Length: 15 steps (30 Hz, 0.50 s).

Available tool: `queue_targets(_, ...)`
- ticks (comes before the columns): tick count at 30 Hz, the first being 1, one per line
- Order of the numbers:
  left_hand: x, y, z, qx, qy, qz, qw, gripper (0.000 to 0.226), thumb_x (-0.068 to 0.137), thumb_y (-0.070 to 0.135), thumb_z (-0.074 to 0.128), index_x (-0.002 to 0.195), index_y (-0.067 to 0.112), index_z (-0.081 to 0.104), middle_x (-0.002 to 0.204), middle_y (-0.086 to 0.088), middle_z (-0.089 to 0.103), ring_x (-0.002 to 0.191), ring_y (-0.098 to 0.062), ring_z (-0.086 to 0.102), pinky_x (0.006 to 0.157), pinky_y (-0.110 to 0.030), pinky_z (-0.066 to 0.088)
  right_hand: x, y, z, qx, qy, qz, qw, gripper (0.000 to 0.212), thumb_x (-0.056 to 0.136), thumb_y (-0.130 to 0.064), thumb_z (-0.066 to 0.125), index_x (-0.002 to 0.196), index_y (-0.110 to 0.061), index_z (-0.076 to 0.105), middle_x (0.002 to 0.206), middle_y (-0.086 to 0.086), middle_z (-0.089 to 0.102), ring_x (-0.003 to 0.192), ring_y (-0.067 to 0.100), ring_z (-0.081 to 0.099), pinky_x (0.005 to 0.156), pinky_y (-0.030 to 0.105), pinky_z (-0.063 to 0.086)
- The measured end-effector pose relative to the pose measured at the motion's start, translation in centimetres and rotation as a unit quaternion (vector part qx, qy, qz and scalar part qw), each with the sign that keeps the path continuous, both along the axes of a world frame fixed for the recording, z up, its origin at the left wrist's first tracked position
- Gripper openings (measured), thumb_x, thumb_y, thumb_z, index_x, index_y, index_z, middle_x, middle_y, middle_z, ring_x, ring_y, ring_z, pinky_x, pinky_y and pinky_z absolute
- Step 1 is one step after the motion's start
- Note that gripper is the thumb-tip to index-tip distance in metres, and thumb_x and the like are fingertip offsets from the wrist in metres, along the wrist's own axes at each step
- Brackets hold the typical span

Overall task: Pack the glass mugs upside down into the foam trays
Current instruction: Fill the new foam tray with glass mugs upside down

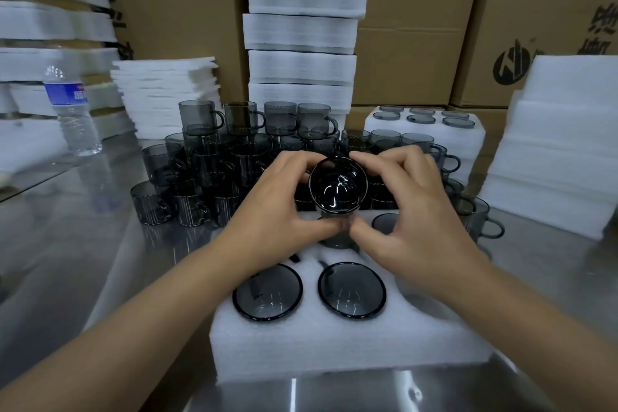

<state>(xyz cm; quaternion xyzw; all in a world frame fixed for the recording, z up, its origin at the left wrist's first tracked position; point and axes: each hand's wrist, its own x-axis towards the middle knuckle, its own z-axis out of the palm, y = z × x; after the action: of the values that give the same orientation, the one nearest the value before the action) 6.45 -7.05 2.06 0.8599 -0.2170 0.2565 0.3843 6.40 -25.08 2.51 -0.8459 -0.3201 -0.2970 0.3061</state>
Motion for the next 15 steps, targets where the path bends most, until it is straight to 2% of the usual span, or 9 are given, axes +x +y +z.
queue_targets(3, -0.09, 0.01, 0.03, 0.010, -0.017, -0.002, 1.000, 0.057, 0.063, 0.043, 0.072, 0.114, 0.028, 0.053, 0.116, 0.012, 0.046, 0.110, 0.006, 0.046, 0.091, -0.005, 0.032, 0.03, 0.00, 0.04, -0.004, 0.015, 0.012, 1.000, 0.063, 0.077, -0.026, 0.063, 0.137, -0.018, 0.048, 0.108, -0.011, 0.042, 0.105, 0.006, 0.036, 0.093, 0.002, 0.022)
queue_targets(7, -0.15, 0.00, 0.08, 0.017, -0.009, 0.002, 1.000, 0.058, 0.063, 0.043, 0.071, 0.116, 0.028, 0.053, 0.118, 0.012, 0.046, 0.109, 0.007, 0.045, 0.088, -0.005, 0.034, 0.04, -0.09, 0.02, -0.011, 0.029, 0.016, 0.999, 0.066, 0.080, -0.023, 0.068, 0.141, -0.019, 0.043, 0.112, -0.011, 0.043, 0.111, 0.006, 0.037, 0.095, 0.003, 0.022)
queue_targets(12, -0.14, 0.09, 0.11, 0.021, 0.004, 0.004, 1.000, 0.055, 0.062, 0.039, 0.069, 0.113, 0.034, 0.049, 0.116, 0.020, 0.042, 0.110, 0.003, 0.047, 0.085, -0.004, 0.034, 0.15, -0.08, -0.13, -0.022, 0.042, 0.025, 0.999, 0.073, 0.081, -0.041, 0.065, 0.145, -0.022, 0.036, 0.115, -0.017, 0.038, 0.115, -0.001, 0.033, 0.097, 0.001, 0.019)
queue_targets(15, -0.10, 0.08, 0.15, 0.022, 0.001, 0.000, 1.000, 0.056, 0.061, 0.037, 0.069, 0.114, 0.031, 0.051, 0.117, 0.020, 0.042, 0.110, 0.003, 0.047, 0.083, -0.002, 0.033, 0.21, -0.04, -0.13, -0.014, 0.046, 0.024, 0.999, 0.076, 0.078, -0.055, 0.062, 0.144, -0.026, 0.037, 0.115, -0.020, 0.036, 0.116, -0.002, 0.034, 0.096, 0.002, 0.022)
